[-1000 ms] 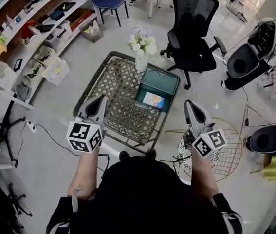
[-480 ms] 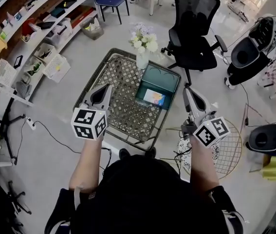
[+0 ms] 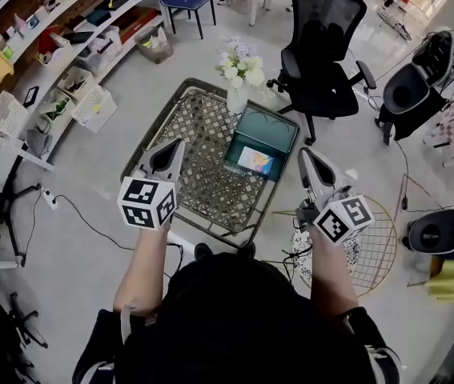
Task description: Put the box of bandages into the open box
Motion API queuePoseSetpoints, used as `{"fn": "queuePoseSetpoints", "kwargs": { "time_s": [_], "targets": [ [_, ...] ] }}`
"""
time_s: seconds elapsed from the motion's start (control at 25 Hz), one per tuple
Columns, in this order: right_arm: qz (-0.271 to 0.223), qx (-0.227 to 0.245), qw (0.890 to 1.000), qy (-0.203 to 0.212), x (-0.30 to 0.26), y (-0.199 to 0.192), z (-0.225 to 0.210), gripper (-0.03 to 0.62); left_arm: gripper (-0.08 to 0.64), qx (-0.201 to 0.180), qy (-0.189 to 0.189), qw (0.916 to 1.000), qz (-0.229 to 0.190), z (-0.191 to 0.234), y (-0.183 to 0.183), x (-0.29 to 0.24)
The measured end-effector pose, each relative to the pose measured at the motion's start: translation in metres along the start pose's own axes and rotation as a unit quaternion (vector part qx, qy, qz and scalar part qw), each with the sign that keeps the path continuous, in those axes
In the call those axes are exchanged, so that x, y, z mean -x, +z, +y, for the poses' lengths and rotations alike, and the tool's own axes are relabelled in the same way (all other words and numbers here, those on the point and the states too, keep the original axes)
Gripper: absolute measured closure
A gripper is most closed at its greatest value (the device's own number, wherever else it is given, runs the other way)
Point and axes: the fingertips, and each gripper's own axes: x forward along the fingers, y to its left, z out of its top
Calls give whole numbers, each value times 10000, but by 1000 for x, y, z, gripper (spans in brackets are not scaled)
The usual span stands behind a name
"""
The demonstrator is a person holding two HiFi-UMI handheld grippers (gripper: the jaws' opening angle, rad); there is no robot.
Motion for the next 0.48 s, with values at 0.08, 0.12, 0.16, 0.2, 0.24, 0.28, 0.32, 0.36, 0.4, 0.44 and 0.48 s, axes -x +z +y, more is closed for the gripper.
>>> {"fn": "queuePoseSetpoints", "kwargs": {
  "time_s": [0.08, 0.12, 0.16, 0.2, 0.24, 0.28, 0.32, 0.36, 0.4, 0.44, 0.48],
  "targets": [
    [2, 27, 10000, 9, -1, -1, 1, 584, 554, 9, 12, 10000, 2, 2, -1, 0],
    [6, 35, 10000, 8, -2, -1, 1, 584, 554, 14, 16, 10000, 7, 3, -1, 0],
    [13, 37, 10000, 4, -2, -2, 1, 584, 554, 18, 17, 10000, 14, 4, -2, 0],
    [22, 37, 10000, 1, -2, -3, 0, 584, 554, 21, 17, 10000, 20, 5, -2, 0],
    [33, 37, 10000, -1, -3, -3, 0, 584, 554, 23, 13, 10000, 23, 5, -2, 0],
    [43, 39, 10000, -3, -2, -4, -1, 584, 554, 24, 9, 10000, 24, 5, -2, 0],
    [50, 38, 10000, -8, -2, -4, -1, 584, 554, 26, 5, 10000, 23, 5, -2, -1],
    [56, 35, 10000, -14, -2, -4, -2, 584, 554, 27, 4, 10000, 23, 5, -2, 0],
    [62, 34, 10000, -19, -1, -4, -2, 584, 554, 29, 6, 10000, 23, 5, -1, 0],
    [68, 35, 10000, -23, -1, -4, -2, 584, 554, 30, 9, 10000, 23, 6, -1, 0],
    [74, 36, 10000, -25, 0, -4, -2, 584, 554, 32, 12, 10000, 23, 6, -1, 0]
  ]
}}
